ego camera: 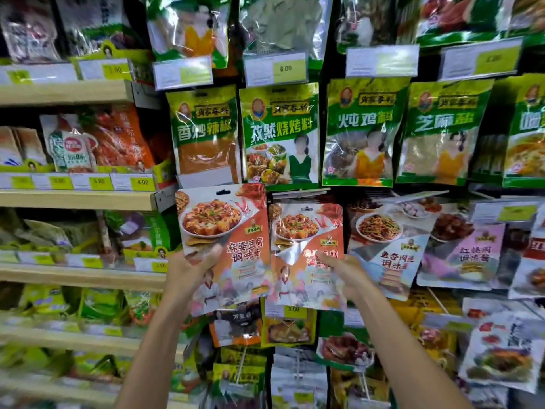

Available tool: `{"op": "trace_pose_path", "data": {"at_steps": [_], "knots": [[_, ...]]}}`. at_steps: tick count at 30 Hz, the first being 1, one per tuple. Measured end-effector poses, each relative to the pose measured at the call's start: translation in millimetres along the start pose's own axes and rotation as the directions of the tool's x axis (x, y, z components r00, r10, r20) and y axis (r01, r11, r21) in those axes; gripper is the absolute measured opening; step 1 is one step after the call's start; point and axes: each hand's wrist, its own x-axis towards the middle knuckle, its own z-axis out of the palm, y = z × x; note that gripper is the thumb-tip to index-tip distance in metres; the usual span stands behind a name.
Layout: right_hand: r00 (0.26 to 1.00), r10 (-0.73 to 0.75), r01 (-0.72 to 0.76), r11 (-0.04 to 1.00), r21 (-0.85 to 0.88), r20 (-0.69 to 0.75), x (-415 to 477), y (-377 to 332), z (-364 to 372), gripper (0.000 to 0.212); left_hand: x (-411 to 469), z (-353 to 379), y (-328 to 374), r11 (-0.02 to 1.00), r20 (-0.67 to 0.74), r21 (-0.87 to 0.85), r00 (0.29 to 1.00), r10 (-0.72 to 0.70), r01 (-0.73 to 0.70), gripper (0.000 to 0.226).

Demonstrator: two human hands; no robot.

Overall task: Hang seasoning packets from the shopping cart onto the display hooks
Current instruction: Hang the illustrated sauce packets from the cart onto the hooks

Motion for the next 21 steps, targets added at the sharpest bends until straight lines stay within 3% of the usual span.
{"op": "trace_pose_path", "data": {"at_steps": [2,4,7,10,12,14,18,21], "knots": [[0.999,-0.021,0.021,1.000,-0.010,0.025,-1.1,4.8,-3.0,0.036,-0.8,3.8,-0.3,0.999,0.033,-0.014,0.999,-0.030,0.030,0.025],[0.996,-0.077,0.078,0.997,-0.009,0.051,-7.1,9.0,-5.6,0.018,-2.3,7.6,-1.4,0.996,0.056,-0.063,0.997,-0.060,0.064,0.030],[0.956,-0.265,0.245,0.957,-0.153,-0.126,-17.4,18.3,-8.1,0.015,-8.3,15.4,1.3,0.989,0.059,-0.130,0.996,-0.068,0.075,0.016],[0.737,-0.550,0.410,0.825,-0.389,-0.392,-34.4,25.7,-6.5,0.015,-15.4,19.8,-1.1,0.977,0.056,-0.186,0.993,-0.100,0.109,0.016],[0.657,-0.656,0.520,0.751,-0.407,-0.370,-48.6,23.8,-1.4,0.015,-22.4,20.4,-6.0,0.970,0.055,-0.211,0.992,-0.111,0.120,0.014],[0.675,-0.687,0.587,0.721,-0.368,-0.268,-58.0,18.3,4.8,0.012,-29.8,23.9,-10.2,0.964,0.079,-0.225,0.989,-0.128,0.143,0.009],[0.865,-0.495,0.502,0.848,-0.169,0.087,-67.4,4.3,16.8,0.019,-36.1,42.4,-11.3,0.969,0.147,-0.172,0.978,-0.151,0.175,0.027],[0.890,-0.415,0.441,0.889,-0.124,0.186,-66.9,5.1,17.7,0.027,-38.0,61.0,-7.0,0.978,0.229,-0.135,0.965,-0.124,0.158,0.022]]}}
